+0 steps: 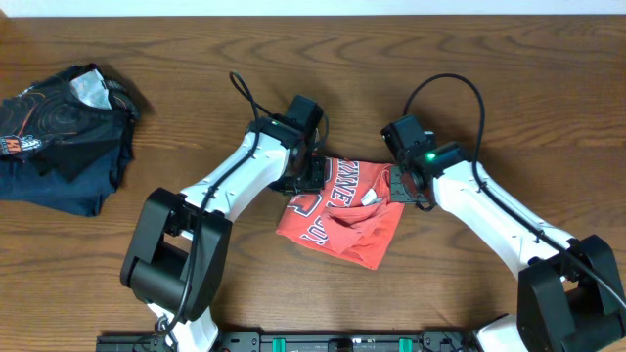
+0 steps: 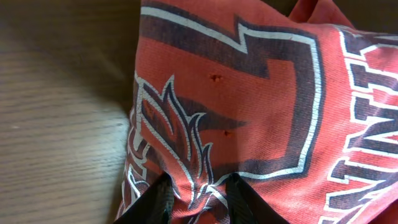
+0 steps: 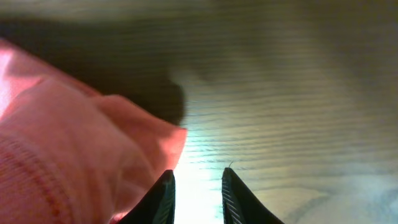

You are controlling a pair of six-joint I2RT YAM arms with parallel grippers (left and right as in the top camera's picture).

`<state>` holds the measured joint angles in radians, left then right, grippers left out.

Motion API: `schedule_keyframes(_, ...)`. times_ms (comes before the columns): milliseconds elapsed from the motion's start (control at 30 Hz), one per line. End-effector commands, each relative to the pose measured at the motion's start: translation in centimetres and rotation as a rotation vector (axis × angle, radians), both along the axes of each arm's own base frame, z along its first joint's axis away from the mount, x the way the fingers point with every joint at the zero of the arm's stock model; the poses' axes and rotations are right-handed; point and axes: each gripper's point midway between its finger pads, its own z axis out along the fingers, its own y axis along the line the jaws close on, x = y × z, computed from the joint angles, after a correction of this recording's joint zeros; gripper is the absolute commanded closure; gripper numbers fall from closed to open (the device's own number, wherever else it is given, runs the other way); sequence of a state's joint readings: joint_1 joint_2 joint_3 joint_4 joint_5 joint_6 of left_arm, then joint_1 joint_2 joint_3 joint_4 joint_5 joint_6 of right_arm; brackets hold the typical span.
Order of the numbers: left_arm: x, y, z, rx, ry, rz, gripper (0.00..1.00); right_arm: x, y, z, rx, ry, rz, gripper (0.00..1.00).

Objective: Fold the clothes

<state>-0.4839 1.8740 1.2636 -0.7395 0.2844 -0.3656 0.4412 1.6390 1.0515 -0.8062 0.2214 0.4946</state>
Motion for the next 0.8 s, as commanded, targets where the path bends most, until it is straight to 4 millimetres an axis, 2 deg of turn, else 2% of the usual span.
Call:
schedule_keyframes(0,-0.7,-0.2,-0.4,0.006,0.014,-0.021,0.69,0.5,-1.0,0.6,0.032,-0.023,-0.102,0.8)
schedule_keyframes(100,-0.7,-0.1,-0.4,0.009,0.012,-0.021,0.69,0.7,0.9,2.1,0.128,-0.036,0.007,0.8)
schedule_keyframes(200,-0.5,0.1,-0.5,0.022,0.005,-0.02,0.69,0.6,2.4,4.7,0.205,-0.087,0.088,0.8)
schedule_keyframes(300,-0.5,0.1,-0.5,0.022,0.005,-0.019,0.69,-0.3,4.7,7.7,0.301,-0.144,0.228,0.79)
schedule_keyframes(400,-0.5,0.1,-0.5,0.022,0.005,-0.019,0.69,-1.7,6.8,9.1,0.368,-0.148,0.36,0.77)
schedule_keyframes(467,-0.5,0.1,-0.5,0.022,0.005,-0.019,0.69,-2.7,7.7,8.9,0.387,-0.116,0.399,0.76)
schedule_keyframes(600,-0.5,0.1,-0.5,0.022,0.005,-0.019,0.69,-4.3,9.5,6.9,0.39,-0.039,0.455,0.75)
schedule_keyframes(767,-0.5,0.1,-0.5,0.022,0.005,-0.019,0.69,-4.8,12.4,4.2,0.402,0.016,0.521,0.75)
